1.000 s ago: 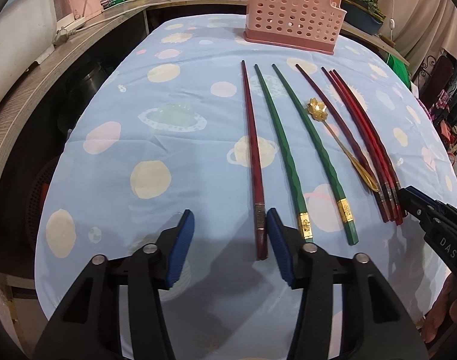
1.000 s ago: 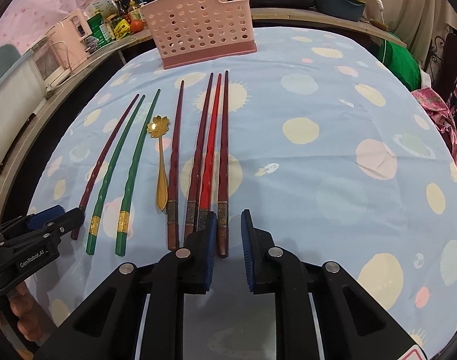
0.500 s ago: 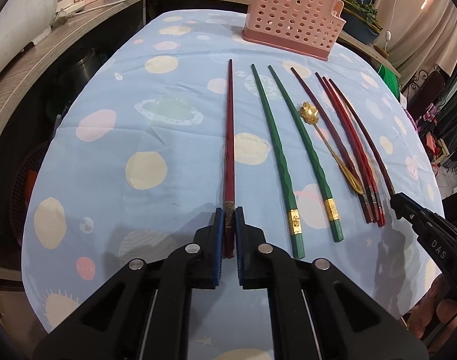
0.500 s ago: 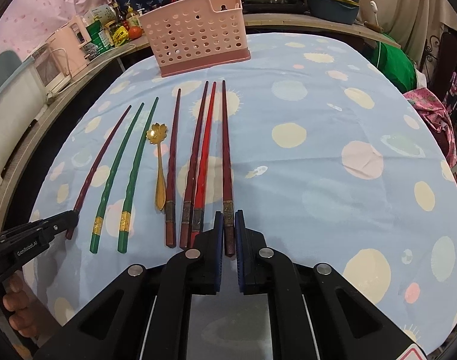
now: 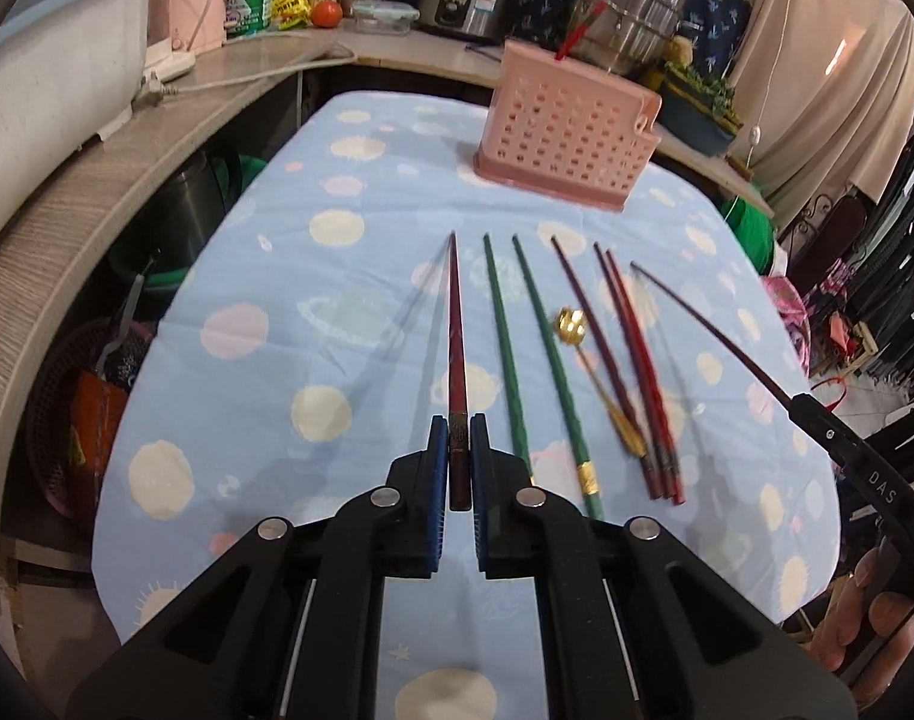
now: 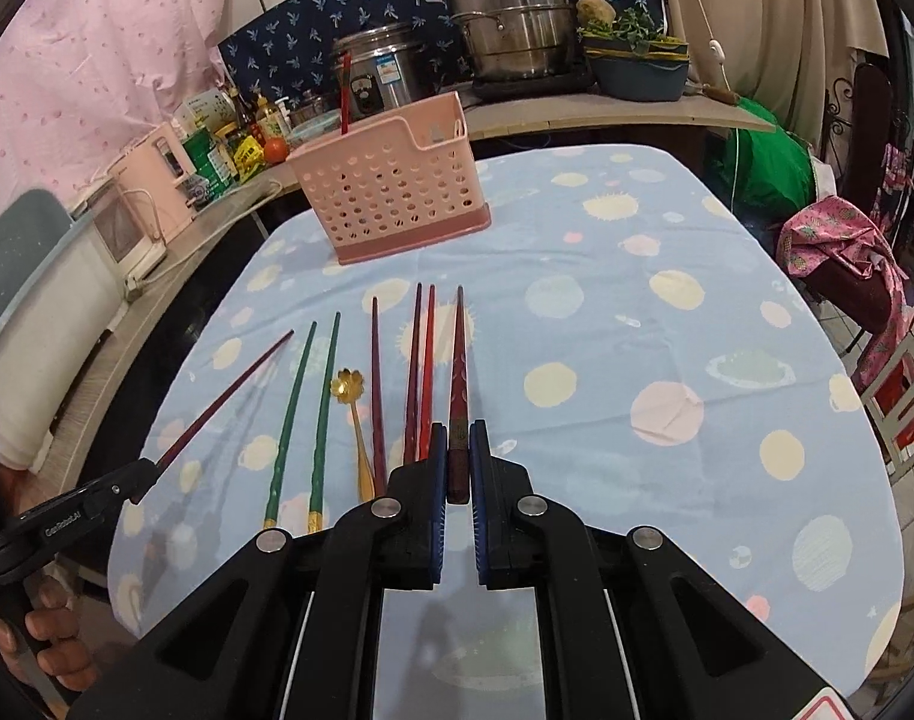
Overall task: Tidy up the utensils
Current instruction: 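Lift both chopsticks with both tools and carry them over the pink holder, then open both tools to drop the chopsticks into the holder, then grasp a green chopstick with the left tool while the right tool grasps a red chopstick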
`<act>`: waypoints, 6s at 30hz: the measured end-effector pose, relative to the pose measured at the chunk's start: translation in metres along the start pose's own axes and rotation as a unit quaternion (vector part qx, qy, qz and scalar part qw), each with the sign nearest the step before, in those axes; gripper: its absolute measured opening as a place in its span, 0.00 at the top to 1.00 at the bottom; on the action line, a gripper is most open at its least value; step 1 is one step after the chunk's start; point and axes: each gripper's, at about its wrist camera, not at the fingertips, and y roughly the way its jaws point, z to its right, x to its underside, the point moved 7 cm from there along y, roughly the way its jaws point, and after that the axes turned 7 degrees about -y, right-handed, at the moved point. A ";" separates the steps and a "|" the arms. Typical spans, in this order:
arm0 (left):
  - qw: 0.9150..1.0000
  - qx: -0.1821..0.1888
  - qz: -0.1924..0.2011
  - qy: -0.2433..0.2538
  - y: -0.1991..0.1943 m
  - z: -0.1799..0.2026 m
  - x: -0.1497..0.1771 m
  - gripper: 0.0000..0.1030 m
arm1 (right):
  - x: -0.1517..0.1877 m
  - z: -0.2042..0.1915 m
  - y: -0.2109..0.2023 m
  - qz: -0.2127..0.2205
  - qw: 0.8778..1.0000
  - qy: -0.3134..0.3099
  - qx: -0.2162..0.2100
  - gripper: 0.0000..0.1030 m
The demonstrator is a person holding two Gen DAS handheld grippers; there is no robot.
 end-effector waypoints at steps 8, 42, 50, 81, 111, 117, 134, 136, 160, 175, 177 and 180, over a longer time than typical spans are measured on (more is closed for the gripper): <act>0.999 0.012 0.051 -0.001 -0.036 0.010 -0.042 0.93 | -0.043 0.010 -0.033 0.052 0.998 0.018 -0.006 0.93; 0.959 0.081 0.271 0.028 -0.121 0.116 -0.302 0.93 | -0.298 0.016 -0.055 0.240 0.968 0.050 -0.055 0.93; 0.952 0.067 0.298 0.033 -0.089 0.129 -0.349 0.93 | -0.343 -0.002 -0.004 0.233 0.970 0.037 -0.057 0.93; 0.979 0.035 0.200 0.000 0.002 0.085 -0.312 0.45 | -0.289 -0.005 0.049 0.157 0.986 0.027 -0.037 0.64; 0.999 -0.015 0.037 0.019 0.014 0.031 -0.054 0.43 | -0.015 -0.002 0.024 -0.017 1.000 0.005 -0.003 0.62; 0.999 -0.027 0.025 0.031 0.018 0.026 -0.022 0.43 | 0.022 -0.008 0.034 -0.039 0.999 -0.013 0.007 0.62; 0.999 -0.031 -0.027 0.032 0.043 0.013 0.033 0.43 | 0.072 -0.021 0.058 -0.086 0.995 -0.043 0.006 0.79; 0.998 -0.031 -0.029 0.035 0.045 0.015 0.034 0.43 | 0.073 -0.023 0.059 -0.089 0.995 -0.043 0.002 0.80; 0.996 -0.052 -0.053 0.056 0.071 0.017 0.054 0.51 | 0.071 -0.029 0.070 -0.087 0.994 -0.061 0.005 0.91; 0.995 -0.041 -0.060 0.068 0.069 0.018 0.055 0.93 | 0.070 -0.024 0.066 -0.084 0.995 -0.051 0.001 0.93; 0.995 -0.038 -0.062 0.066 0.068 0.019 0.056 0.93 | 0.068 -0.023 0.061 -0.079 0.996 -0.050 0.002 0.93; 0.995 -0.037 -0.063 0.068 0.065 0.020 0.056 0.93 | 0.063 -0.021 0.055 -0.073 0.996 -0.040 -0.007 0.93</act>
